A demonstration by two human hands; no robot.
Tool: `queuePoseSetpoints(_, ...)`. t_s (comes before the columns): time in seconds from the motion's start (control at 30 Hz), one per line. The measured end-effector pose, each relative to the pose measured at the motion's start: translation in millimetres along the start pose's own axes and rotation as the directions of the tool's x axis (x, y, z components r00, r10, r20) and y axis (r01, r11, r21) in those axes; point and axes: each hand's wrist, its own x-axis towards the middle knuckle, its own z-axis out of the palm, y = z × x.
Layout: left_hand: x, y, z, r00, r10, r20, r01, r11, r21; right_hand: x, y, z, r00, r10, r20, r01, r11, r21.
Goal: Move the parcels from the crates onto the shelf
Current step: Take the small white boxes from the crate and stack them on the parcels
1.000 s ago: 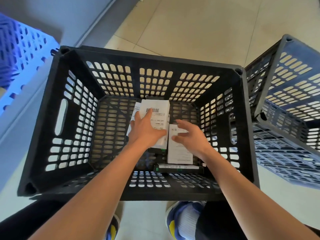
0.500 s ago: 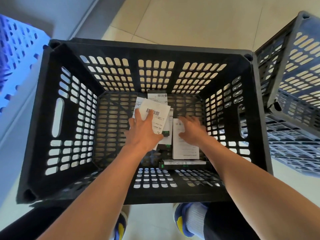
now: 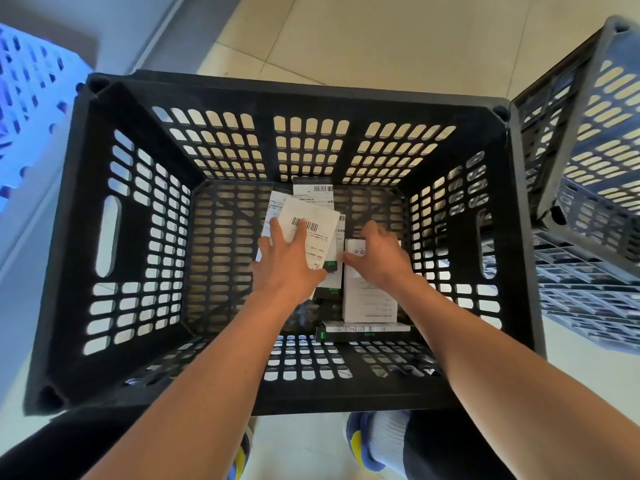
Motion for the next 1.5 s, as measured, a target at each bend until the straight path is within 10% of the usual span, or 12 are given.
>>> queuePoseSetpoints(0.63,3,-6,-4,0.996,-0.008,-0.090,0.002,0.997,-0.074,-30,-16,-44,0.861,-0.116,-0.496,0.149,0.989,0.027)
queuePoseSetpoints(1.03,-9,-9,9,0.999,0.008,-0.046,-0.009,1.000,-0.015,-56,-1,-23,0.992,0.041,-0.115,-0.046,0.998,-0.036)
queuePoseSetpoints(1.5,-10,-8,13,0.998,0.001,-0.060,-0.002,1.000,-0.008,-48,-8,19,0.941,0.176,0.289,-0.151,0.983,-0.107)
